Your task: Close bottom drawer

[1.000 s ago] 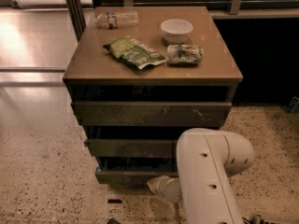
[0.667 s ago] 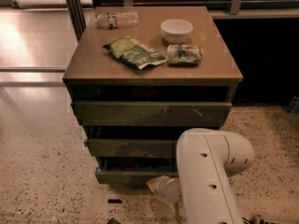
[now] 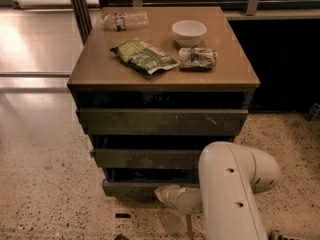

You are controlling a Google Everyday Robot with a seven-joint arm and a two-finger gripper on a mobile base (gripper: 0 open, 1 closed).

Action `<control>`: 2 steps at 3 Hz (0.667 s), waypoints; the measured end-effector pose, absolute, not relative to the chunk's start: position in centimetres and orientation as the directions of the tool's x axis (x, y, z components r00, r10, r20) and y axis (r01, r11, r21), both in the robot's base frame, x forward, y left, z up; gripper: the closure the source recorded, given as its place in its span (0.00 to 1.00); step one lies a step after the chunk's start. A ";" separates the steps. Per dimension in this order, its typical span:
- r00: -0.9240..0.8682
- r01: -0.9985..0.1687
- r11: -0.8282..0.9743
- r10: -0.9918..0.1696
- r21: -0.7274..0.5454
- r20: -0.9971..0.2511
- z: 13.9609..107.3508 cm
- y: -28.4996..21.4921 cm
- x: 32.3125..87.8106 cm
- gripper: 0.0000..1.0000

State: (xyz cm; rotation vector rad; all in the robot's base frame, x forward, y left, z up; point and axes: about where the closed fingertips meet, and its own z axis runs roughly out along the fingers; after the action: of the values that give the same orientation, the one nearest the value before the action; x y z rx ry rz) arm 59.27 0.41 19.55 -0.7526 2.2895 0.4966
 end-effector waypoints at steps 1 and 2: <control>-0.612 -0.591 0.799 -0.356 0.109 -0.706 19.5 -0.3 61.3 1.00; -0.612 -0.591 0.800 -0.356 0.109 -0.706 19.5 -0.3 61.3 1.00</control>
Offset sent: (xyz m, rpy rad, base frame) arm 0.0282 -0.0131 -0.0021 -0.0638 -0.0429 -0.1042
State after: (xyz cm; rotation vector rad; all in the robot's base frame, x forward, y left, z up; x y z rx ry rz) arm 61.27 -0.32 19.52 -0.6952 2.2851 0.4355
